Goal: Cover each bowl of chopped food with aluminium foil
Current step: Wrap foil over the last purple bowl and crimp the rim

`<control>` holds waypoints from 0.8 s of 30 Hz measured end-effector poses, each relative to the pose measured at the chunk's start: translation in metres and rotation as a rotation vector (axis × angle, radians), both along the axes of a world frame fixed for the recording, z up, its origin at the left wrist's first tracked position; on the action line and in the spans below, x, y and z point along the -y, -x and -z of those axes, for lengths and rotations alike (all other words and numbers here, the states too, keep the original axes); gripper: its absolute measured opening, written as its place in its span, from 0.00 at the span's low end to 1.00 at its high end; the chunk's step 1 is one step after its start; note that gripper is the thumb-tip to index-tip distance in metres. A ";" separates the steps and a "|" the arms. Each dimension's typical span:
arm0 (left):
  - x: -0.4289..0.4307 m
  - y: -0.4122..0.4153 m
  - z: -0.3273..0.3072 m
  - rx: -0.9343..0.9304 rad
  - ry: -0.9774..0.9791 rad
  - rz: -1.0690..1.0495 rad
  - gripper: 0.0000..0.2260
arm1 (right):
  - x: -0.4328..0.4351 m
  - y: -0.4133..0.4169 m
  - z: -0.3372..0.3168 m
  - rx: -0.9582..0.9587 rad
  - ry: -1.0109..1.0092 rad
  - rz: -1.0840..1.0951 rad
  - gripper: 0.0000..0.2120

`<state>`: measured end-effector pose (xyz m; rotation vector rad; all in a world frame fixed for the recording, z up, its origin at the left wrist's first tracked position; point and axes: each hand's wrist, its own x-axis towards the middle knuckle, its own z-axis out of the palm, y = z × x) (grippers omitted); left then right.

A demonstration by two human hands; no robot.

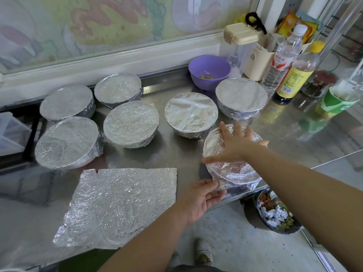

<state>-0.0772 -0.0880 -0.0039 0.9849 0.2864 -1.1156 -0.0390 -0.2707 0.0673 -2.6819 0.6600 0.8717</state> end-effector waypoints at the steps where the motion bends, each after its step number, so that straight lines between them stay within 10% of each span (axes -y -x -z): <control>1: 0.001 0.000 0.001 -0.006 -0.005 -0.008 0.01 | 0.000 0.000 0.000 0.001 -0.001 0.002 0.71; 15: 0.024 -0.011 -0.011 0.124 -0.277 0.014 0.05 | -0.001 0.001 0.000 0.004 0.006 -0.004 0.70; 24: -0.006 -0.017 -0.007 0.207 -0.041 0.219 0.14 | 0.000 0.001 0.001 0.000 -0.002 -0.009 0.71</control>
